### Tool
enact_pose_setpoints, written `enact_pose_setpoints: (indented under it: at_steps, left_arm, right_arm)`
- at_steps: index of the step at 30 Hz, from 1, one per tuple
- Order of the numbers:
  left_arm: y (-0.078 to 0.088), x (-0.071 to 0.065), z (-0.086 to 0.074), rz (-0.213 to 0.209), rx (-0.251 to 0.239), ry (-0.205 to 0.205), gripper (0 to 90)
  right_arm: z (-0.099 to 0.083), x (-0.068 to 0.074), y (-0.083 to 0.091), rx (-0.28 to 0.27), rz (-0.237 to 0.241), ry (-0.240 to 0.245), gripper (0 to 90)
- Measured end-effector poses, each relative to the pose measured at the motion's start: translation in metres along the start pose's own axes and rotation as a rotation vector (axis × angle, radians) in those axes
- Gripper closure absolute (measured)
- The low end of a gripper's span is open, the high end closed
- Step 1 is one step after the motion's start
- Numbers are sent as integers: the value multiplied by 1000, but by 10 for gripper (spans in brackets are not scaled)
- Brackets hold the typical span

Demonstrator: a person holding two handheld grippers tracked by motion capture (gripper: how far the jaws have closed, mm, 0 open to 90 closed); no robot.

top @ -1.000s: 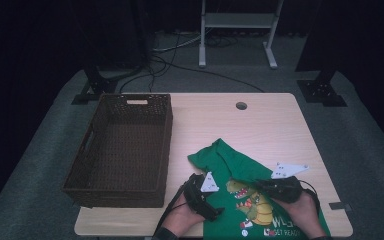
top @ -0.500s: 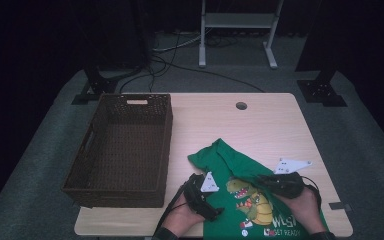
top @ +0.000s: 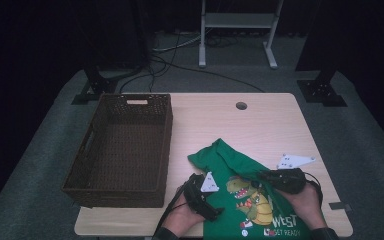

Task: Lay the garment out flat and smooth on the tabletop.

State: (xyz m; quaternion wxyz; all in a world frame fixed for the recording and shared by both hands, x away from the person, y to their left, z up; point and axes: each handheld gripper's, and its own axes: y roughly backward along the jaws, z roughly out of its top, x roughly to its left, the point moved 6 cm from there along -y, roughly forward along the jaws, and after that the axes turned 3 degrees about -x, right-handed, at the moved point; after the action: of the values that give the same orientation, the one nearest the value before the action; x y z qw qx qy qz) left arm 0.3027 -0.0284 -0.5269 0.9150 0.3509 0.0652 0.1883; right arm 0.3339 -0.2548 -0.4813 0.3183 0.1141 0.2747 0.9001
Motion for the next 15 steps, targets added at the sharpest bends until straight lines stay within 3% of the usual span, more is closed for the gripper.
enact_pose_setpoints:
  at_steps: [15]
  left_arm:
    - [0, 0, 0, 0, 0, 0, 0]
  right_arm:
    - [4, -11, 1, -9, -17, -7, 854]
